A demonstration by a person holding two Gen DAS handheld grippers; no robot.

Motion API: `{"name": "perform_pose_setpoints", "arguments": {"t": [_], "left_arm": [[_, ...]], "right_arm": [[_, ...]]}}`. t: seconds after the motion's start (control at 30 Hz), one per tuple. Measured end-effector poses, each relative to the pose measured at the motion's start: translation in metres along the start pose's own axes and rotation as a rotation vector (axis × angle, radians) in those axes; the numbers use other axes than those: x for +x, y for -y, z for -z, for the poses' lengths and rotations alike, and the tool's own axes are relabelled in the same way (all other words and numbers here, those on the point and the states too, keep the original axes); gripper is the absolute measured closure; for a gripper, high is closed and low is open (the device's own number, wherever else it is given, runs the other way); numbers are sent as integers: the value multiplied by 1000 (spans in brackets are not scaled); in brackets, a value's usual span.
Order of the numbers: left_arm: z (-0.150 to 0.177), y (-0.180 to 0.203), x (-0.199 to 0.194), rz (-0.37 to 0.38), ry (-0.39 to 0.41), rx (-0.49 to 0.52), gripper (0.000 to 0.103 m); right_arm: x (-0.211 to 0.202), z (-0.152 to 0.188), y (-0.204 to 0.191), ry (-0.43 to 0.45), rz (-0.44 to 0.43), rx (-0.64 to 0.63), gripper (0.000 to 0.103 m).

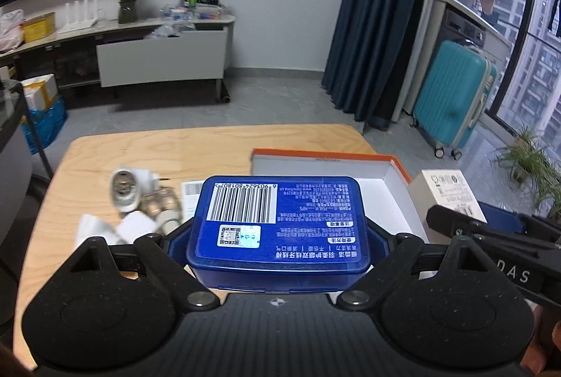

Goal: Organize rigid objects
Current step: 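Carry both boxes into the orange-rimmed tray and open both tools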

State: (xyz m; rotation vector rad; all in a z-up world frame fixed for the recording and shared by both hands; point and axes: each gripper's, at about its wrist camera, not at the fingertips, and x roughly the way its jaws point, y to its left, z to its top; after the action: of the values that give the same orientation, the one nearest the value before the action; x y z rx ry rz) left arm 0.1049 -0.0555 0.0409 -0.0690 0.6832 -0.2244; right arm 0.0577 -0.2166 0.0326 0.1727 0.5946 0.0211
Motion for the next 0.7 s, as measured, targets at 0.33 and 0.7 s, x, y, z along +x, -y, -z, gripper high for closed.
{"name": "perform_pose_setpoints", "arguments": {"t": [0.33, 0.7], "left_arm": [[-4, 7, 36, 18, -62, 11, 10], [-13, 15, 71, 21, -103, 14, 10]], "right_arm": [[53, -7, 18, -68, 2, 9, 32], [98, -13, 34, -121, 21, 9, 32]]}}
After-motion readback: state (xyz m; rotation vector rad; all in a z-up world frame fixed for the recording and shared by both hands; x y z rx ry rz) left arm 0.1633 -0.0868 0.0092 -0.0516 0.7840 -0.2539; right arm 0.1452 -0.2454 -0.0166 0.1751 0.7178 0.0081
